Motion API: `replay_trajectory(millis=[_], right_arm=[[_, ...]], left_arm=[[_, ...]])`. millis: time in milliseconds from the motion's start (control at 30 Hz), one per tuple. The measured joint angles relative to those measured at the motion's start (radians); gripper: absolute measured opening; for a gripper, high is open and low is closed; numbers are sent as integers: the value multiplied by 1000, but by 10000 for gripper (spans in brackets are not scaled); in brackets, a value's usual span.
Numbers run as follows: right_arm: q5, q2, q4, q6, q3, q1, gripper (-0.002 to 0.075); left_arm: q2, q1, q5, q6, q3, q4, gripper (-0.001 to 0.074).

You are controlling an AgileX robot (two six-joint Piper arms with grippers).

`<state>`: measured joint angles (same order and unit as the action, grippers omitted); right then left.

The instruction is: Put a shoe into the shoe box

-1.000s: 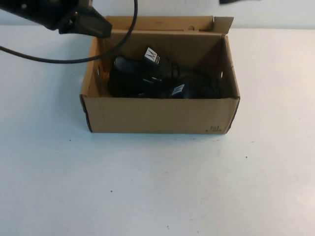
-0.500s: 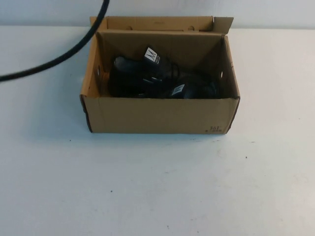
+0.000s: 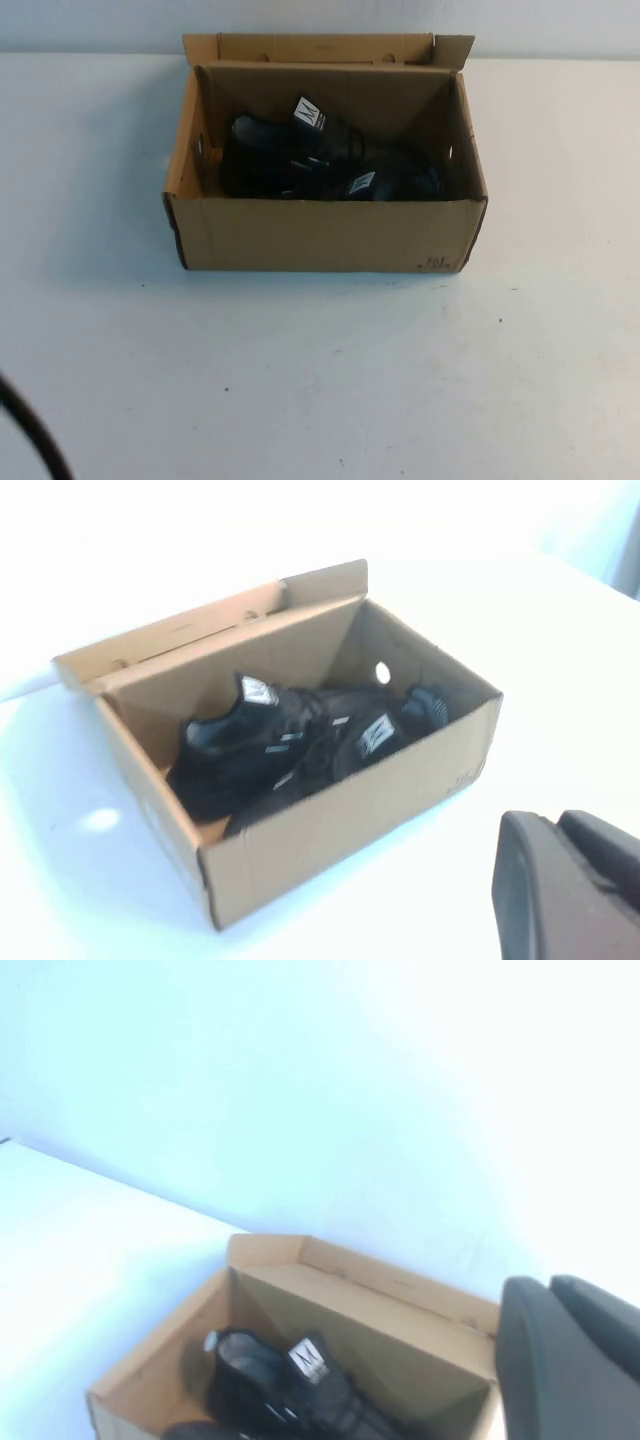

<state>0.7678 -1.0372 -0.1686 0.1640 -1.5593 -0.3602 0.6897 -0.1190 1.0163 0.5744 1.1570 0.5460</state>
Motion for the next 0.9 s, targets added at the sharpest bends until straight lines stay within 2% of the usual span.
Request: replay_trajectory(millis=[233,500,667,900], right_arm=[[-122,305,-18,43,410,0,-15],[-228,569,-60,46,824,0,-15],[-357,679,-64,46,971,0,-16],[-373,711,-66,46,1026,0,-16]], left_arm=[[-218,0,-63,-13,-230,5,0],[-384,0,-203,-6,-458,155,0],[-386,0,-250,-2,-486,151,0],[-386,0,-258,5,-486,151,-1]])
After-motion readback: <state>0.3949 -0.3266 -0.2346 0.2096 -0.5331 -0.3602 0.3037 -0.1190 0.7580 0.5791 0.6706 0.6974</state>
